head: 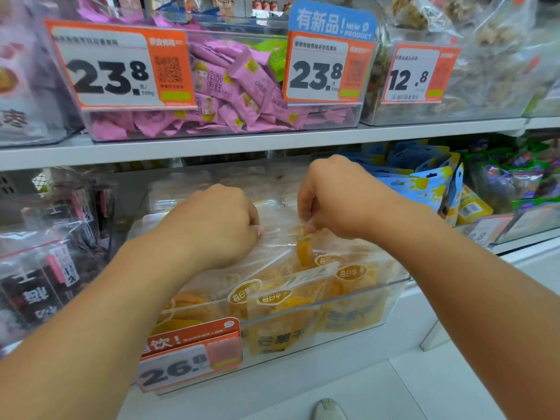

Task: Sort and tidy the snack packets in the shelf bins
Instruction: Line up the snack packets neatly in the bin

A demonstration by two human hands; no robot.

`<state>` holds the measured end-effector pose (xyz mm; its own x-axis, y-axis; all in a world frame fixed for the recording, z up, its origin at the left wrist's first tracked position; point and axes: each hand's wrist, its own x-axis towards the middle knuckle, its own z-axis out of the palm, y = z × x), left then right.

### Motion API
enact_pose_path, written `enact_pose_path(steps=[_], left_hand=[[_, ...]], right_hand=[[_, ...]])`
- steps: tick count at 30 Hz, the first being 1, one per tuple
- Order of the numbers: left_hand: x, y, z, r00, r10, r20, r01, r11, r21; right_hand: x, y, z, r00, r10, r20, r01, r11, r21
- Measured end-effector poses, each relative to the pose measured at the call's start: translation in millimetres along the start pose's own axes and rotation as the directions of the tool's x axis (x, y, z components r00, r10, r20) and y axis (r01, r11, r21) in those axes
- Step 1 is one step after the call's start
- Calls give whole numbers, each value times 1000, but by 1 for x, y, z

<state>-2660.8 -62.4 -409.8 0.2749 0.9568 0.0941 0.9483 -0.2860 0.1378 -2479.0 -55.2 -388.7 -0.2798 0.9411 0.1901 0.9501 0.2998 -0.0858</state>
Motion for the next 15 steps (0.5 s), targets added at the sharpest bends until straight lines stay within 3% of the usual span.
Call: enact_pose_path(steps=[4, 10, 13, 15], left_hand=[[0, 5, 1, 999, -34, -30, 37, 996, 85], [1, 16, 1, 985, -147, -91, 153, 986, 60], [1, 18, -3, 990, -98, -106, 107, 991, 83], [3, 22, -4, 990, -4, -142, 3, 1000, -10]], right_hand=[[-5, 21, -18, 998, -25, -56, 27, 999, 31], [-11, 46, -22, 999, 28, -30, -29, 999, -16], [-10, 48, -20, 998, -6, -65, 3, 999, -50], [-13, 49, -25, 998, -14, -61, 10, 998, -59]])
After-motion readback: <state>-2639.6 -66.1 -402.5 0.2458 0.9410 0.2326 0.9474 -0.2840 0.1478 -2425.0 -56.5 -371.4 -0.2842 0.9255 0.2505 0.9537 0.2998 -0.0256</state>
